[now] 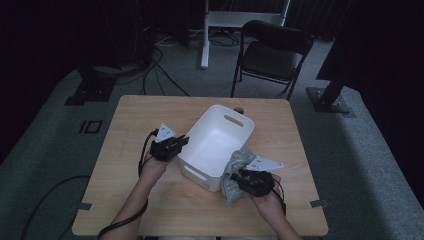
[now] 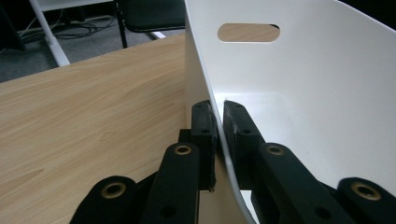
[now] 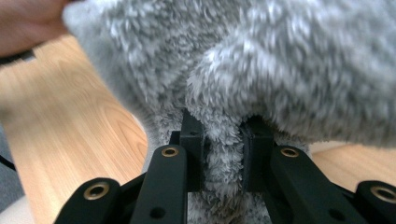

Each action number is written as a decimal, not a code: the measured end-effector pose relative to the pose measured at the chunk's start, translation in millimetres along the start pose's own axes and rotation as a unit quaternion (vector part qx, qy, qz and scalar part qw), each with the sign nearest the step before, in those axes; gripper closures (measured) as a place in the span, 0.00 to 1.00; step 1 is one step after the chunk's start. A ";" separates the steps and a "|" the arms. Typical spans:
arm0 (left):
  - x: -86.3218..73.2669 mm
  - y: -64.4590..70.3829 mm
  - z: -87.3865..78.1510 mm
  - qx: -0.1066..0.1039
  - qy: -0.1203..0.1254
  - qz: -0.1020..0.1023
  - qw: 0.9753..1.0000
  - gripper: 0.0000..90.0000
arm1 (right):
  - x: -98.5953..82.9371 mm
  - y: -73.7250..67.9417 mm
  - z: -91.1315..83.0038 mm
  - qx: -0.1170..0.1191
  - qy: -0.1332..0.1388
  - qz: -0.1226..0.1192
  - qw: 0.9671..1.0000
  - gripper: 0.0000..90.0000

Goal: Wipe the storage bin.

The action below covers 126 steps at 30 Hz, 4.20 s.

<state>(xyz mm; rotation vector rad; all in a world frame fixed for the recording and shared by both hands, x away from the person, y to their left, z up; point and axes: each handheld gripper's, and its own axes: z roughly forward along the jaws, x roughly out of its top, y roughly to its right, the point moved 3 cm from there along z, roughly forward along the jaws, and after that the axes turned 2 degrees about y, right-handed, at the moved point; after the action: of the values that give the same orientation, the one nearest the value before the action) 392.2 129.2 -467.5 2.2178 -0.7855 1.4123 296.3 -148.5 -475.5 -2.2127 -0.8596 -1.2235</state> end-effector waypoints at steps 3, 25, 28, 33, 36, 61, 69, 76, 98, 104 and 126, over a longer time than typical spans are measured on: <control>0.3 0.2 0.2 -0.001 -0.001 0.002 1.000 0.92 | -6.8 2.2 7.8 -0.002 -0.016 0.005 1.000 0.83; 0.1 2.3 0.1 0.005 -0.001 0.003 1.000 0.92 | -38.5 28.6 44.9 -0.016 -0.086 0.033 0.996 0.83; 0.0 1.8 0.0 0.005 -0.002 0.002 1.000 0.92 | -41.5 30.1 47.7 -0.015 -0.091 0.036 0.995 0.83; -0.3 0.6 0.3 0.009 0.001 -0.003 1.000 0.91 | -44.8 31.7 50.4 -0.014 -0.101 0.039 0.994 0.83; -0.4 0.2 0.2 0.015 0.004 0.002 1.000 0.91 | -42.0 29.5 46.0 -0.012 -0.101 0.032 0.994 0.83; -0.7 1.8 0.5 0.008 0.009 -0.005 1.000 0.93 | -18.6 -6.7 19.2 0.002 -0.057 -0.003 0.998 0.83; -0.2 2.6 0.5 0.008 0.003 0.002 1.000 0.93 | -31.7 5.2 34.6 0.004 -0.089 0.011 0.996 0.83; -0.4 2.2 0.6 0.009 0.003 0.001 1.000 0.93 | -38.1 14.4 42.8 0.000 -0.100 0.014 0.995 0.83; 0.3 0.1 1.5 0.012 0.004 -0.004 1.000 0.94 | 2.8 35.0 -7.0 -0.017 -0.001 0.034 0.999 0.84; 0.5 0.6 1.5 0.000 0.003 0.004 1.000 0.94 | 12.3 31.2 1.3 -0.022 0.003 0.025 0.999 0.83; 0.0 1.4 0.4 -0.005 0.003 0.014 1.000 0.93 | -10.8 47.2 31.7 -0.044 -0.046 0.036 0.997 0.84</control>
<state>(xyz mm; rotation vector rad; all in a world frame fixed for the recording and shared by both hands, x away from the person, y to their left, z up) 391.6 127.9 -467.7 2.2023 -0.8245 1.4238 343.7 -163.7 -505.1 -2.3654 -0.7659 -1.1541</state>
